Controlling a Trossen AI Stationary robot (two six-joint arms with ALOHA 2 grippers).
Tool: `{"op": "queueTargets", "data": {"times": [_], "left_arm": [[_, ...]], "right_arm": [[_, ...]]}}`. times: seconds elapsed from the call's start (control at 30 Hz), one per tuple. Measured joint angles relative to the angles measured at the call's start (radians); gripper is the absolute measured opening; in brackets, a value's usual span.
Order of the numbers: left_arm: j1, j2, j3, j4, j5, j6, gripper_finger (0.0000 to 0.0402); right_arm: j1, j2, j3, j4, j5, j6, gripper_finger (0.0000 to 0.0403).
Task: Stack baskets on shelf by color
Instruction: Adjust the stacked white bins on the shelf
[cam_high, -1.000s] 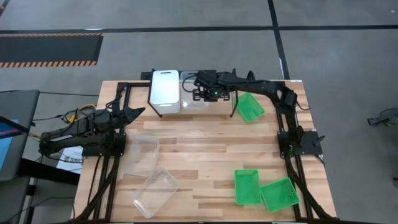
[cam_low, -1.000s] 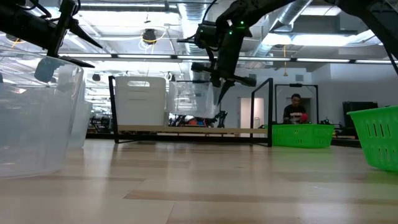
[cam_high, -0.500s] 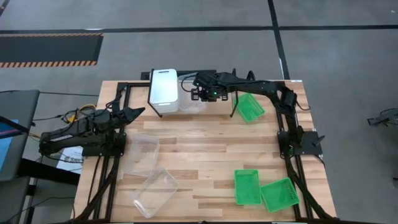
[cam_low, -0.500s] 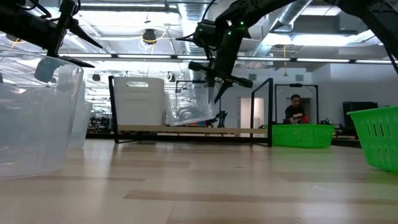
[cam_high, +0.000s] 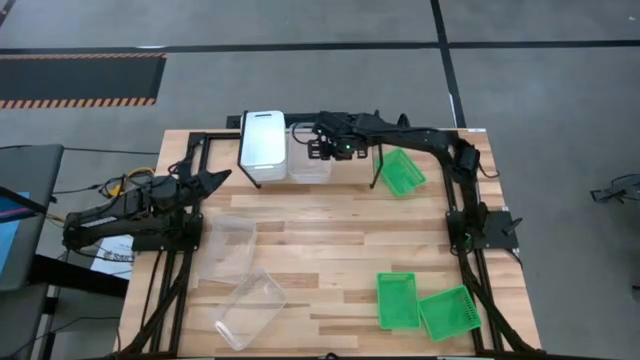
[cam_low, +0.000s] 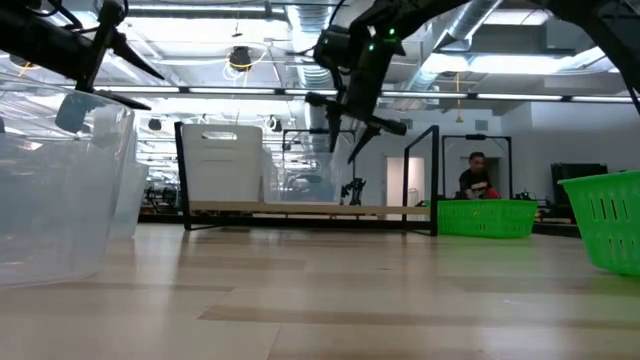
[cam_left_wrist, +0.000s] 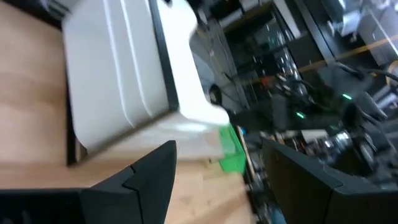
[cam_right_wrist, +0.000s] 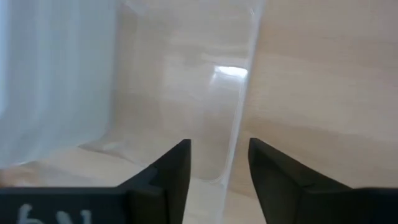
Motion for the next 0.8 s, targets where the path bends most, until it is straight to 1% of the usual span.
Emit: {"op": "queueTargets", "data": {"times": [0.17, 0.23, 0.3, 0.4, 0.57, 0.6, 0.67, 0.73, 0.8], "left_arm": [[0.0, 0.003, 0.0, 0.004, -0.17, -0.018, 0.022], [0.001, 0.018, 0.0, 0.011, -0.23, -0.025, 0.0205], [0.001, 0.042, 0.0, 0.026, -0.253, -0.026, 0.018], [0.001, 0.113, 0.0, 0.074, -0.233, -0.026, 0.0131], [0.021, 0.256, 0.0, 0.207, -0.173, 0.001, 0.0026], [0.029, 0.278, 0.0, 0.235, -0.171, 0.002, 0.0013], [0.054, 0.311, 0.005, 0.269, -0.167, 0.005, 0.0007], [0.089, 0.334, 0.039, 0.246, -0.174, 0.009, 0.0002], [0.131, 0.35, 0.085, 0.232, -0.165, 0.056, 0.0001]], "right_arm": [[0.0, -0.047, 0.039, 0.002, 0.004, -0.044, 0.0198], [0.0, -0.069, 0.048, 0.005, 0.005, -0.064, 0.0196], [0.0, -0.093, 0.053, 0.006, 0.005, -0.083, 0.0192], [0.0, -0.126, 0.054, 0.003, 0.007, -0.107, 0.0184], [0.008, -0.173, 0.054, 0.003, 0.029, -0.157, 0.0171], [0.01, -0.178, 0.054, 0.003, 0.029, -0.165, 0.0168], [0.016, -0.19, 0.054, 0.002, 0.029, -0.187, 0.0163], [0.021, -0.2, 0.054, 0.003, 0.029, -0.21, 0.0159], [0.026, -0.204, 0.054, 0.0, 0.029, -0.232, 0.0154]]}}
